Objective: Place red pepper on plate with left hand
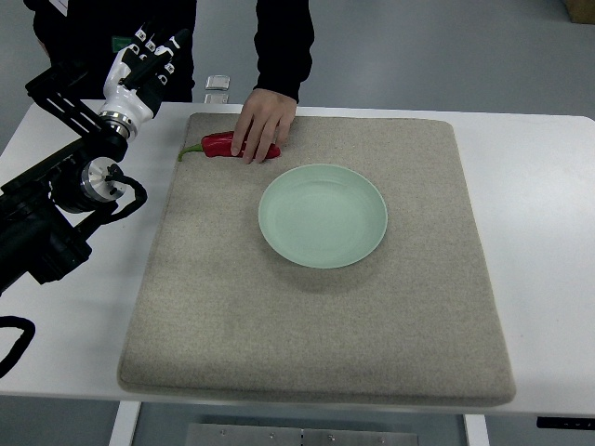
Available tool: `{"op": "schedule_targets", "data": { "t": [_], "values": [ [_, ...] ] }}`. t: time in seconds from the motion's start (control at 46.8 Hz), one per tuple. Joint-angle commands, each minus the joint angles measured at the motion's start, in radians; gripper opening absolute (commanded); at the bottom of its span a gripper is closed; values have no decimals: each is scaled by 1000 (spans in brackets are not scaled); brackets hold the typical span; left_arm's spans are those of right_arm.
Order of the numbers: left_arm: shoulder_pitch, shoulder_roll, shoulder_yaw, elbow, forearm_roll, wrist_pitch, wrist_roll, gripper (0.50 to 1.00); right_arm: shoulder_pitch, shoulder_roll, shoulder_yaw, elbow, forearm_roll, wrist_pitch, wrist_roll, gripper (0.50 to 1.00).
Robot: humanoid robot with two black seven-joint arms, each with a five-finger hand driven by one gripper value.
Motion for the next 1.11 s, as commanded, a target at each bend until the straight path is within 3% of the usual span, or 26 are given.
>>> {"op": "schedule_targets", "data": {
  "t": [0.0,1.089],
  "values": [
    [-2,0,0,-4,0,0,-1,994,0,0,0,0,0,0,1,932],
    [-11,0,0,5,0,-14,1,992,0,0,0,0,0,0,0,932]
  ]
}}
